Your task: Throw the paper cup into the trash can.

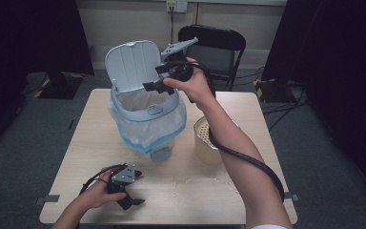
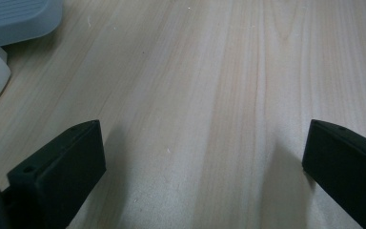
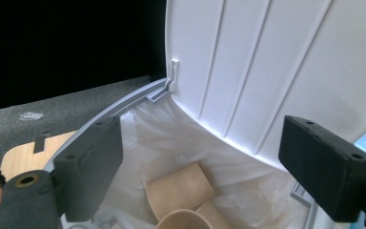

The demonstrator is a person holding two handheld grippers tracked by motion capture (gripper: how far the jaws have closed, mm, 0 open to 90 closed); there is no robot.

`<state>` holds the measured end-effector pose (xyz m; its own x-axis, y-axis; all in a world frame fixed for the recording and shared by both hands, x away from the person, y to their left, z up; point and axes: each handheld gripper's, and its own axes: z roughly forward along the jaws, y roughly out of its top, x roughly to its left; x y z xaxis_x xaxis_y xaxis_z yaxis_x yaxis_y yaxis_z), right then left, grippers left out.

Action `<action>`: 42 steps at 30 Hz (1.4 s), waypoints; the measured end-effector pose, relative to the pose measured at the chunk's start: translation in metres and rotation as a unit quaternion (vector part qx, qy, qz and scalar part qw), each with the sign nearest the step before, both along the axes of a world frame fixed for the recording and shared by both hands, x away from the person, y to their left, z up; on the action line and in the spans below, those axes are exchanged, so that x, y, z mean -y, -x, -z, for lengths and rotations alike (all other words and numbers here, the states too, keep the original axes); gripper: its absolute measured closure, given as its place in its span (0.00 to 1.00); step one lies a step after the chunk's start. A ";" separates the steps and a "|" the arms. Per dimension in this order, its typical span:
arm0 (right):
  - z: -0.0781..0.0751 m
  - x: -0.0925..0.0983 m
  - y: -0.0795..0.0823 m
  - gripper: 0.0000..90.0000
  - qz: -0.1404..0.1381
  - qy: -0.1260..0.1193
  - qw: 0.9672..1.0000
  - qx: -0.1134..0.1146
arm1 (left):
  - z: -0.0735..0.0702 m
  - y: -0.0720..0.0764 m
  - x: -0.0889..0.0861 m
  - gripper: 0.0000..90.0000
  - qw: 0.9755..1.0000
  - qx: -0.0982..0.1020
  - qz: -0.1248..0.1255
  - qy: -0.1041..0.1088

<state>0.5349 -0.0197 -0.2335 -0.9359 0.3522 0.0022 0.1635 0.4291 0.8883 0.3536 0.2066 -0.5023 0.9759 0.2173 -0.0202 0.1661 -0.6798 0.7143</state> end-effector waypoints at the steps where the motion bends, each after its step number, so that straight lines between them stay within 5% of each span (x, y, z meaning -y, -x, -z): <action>1: 0.000 0.001 0.001 0.16 -0.001 0.002 1.000 -0.001 | 0.000 0.000 0.000 0.00 1.000 0.000 0.000 0.000; 32: 0.015 0.089 0.049 0.16 0.007 0.008 1.000 -0.004 | 0.000 0.000 0.000 0.00 1.000 0.004 0.001 0.000; 42: 0.036 0.110 0.076 0.16 -0.003 0.016 1.000 -0.008 | 0.000 0.000 0.000 0.00 1.000 0.005 -0.003 0.002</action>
<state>0.4593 -0.1296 -0.2694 -0.9377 0.3475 0.0054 0.1746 0.4573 0.8720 0.3536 0.2063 -0.5028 0.9748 0.2227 -0.0118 0.1630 -0.6756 0.7190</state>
